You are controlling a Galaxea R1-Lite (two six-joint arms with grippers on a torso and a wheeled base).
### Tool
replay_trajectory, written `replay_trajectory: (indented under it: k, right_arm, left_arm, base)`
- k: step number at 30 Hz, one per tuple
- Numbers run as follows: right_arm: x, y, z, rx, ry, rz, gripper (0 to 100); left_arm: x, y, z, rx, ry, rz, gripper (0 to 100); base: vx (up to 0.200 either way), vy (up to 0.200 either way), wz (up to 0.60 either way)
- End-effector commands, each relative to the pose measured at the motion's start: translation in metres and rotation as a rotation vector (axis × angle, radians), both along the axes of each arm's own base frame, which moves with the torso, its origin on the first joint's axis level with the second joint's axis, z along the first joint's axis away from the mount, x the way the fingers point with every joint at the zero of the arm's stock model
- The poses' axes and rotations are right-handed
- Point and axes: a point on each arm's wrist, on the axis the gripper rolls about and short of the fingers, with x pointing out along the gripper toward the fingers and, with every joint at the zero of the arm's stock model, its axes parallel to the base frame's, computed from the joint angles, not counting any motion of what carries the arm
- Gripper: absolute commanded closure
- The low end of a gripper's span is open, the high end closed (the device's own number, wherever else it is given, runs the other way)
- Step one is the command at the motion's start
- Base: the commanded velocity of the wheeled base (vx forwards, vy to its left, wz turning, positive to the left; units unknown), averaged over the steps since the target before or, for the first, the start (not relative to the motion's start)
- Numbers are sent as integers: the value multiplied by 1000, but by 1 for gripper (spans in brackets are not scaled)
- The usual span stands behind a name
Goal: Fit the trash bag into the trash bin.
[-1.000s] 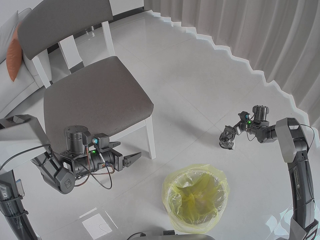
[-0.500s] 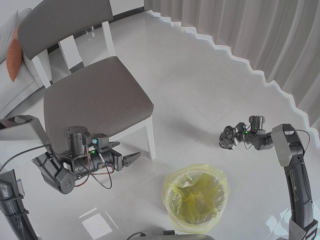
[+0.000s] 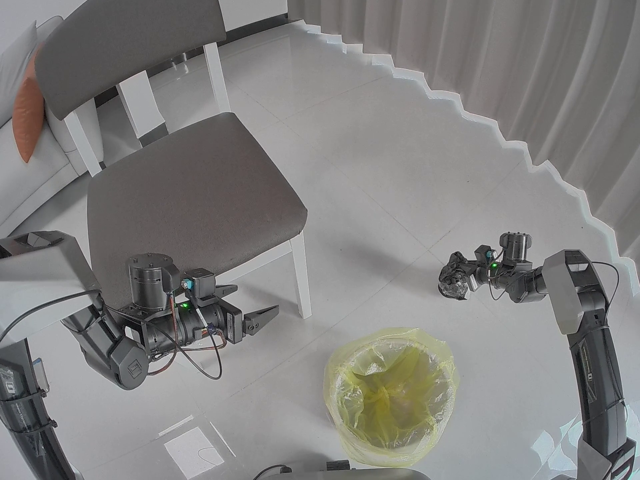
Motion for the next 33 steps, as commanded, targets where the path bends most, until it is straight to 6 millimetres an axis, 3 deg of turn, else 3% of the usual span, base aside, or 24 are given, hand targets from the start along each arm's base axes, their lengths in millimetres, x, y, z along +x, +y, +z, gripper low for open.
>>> replay_trajectory:
  k: [1,3,6,7,8,9,18,20,21,29,33]
  right_arm:
    - [1,1,5,-2,-15,2,100]
    - [2,2,14,-7,-46,6,100]
    - [7,5,72,-23,-194,11,100]
    - [-1,10,87,-23,-201,19,100]
    - [-1,10,87,-23,-201,19,100]
    - [-15,14,100,-22,-194,25,100]
    - [-82,25,160,-22,-244,45,100]
    - [-97,34,172,-14,-254,72,100]
    - [-117,43,185,0,-261,114,100]
    - [-200,80,230,23,-307,239,100]
    - [-235,95,240,56,-303,302,100]
  left_arm:
    - [1,-1,1,-4,-13,0,0]
    - [0,0,0,-5,-14,0,0]
    - [-2,-1,-2,-1,-9,-9,0]
    - [-3,-2,-3,-1,-11,-17,0]
    - [-3,-2,-3,-1,-11,-17,0]
    - [-3,-4,-2,-10,-22,-20,0]
    - [-8,-4,0,-13,-38,-25,0]
    - [-12,-5,1,-13,-36,-32,0]
    - [-15,-8,-1,-12,-33,-42,0]
    - [-20,-12,-6,-15,-46,-51,0]
    - [-22,-10,-7,-13,-46,-45,0]
  base:
    - [0,0,0]
    - [0,0,0]
    - [0,0,0]
    - [0,0,0]
    - [0,0,0]
    - [0,0,0]
    - [0,0,0]
    - [0,0,0]
    - [0,0,0]
    - [0,0,0]
    - [0,0,0]
